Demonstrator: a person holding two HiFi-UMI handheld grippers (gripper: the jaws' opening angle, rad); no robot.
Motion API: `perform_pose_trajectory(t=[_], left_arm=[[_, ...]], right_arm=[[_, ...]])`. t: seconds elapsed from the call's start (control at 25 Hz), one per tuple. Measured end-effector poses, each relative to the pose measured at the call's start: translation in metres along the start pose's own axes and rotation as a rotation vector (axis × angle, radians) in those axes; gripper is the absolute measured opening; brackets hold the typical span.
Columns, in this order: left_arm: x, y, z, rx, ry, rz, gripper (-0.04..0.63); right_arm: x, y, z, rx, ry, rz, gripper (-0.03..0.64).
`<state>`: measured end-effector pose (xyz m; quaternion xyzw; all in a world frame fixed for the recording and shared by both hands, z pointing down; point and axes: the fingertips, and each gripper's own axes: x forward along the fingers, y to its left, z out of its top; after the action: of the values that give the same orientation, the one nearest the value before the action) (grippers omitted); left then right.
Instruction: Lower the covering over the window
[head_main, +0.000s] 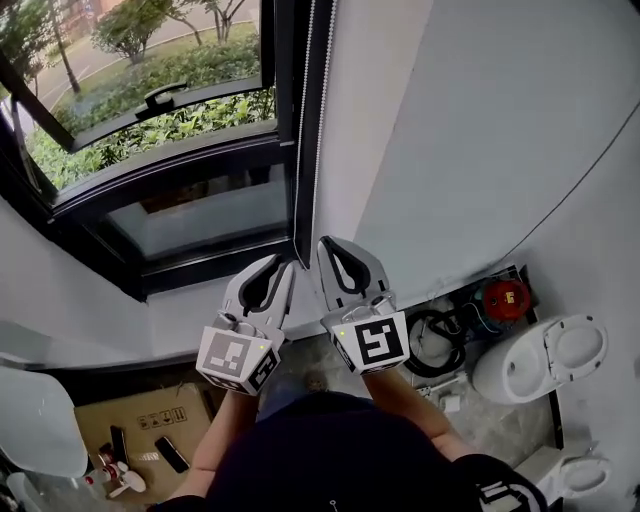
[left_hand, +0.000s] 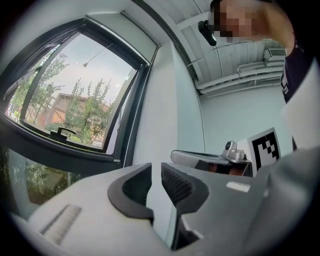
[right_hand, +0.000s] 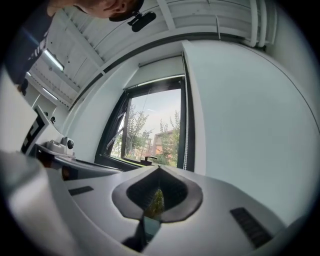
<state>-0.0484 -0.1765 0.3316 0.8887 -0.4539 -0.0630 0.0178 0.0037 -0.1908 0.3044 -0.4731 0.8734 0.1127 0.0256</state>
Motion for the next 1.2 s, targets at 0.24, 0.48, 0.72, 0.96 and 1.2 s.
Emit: perform_pose_trajectory(t=[0.24, 0.48, 0.72, 0.96, 1.2], left_arm=[[0.029, 0.022, 0.0, 0.001, 0.014, -0.028, 0.052], [0.065, 0.044, 0.008, 0.016, 0.023, -0.089, 0.052], [0.096, 0.058, 0.002, 0.029, 0.037, -0.157, 0.052], [0.128, 0.075, -0.003, 0.037, 0.055, -0.2, 0.052], [0.154, 0.09, -0.007, 0.039, 0.07, -0.216, 0.052]], right_arm=[[0.023, -0.011, -0.004, -0.02, 0.015, -0.046, 0.012], [0.044, -0.014, 0.002, -0.078, 0.032, -0.08, 0.012], [0.06, -0.021, -0.005, -0.088, 0.061, -0.135, 0.012], [0.073, -0.024, -0.008, -0.104, 0.07, -0.172, 0.012], [0.081, -0.028, -0.008, -0.099, 0.074, -0.196, 0.012]])
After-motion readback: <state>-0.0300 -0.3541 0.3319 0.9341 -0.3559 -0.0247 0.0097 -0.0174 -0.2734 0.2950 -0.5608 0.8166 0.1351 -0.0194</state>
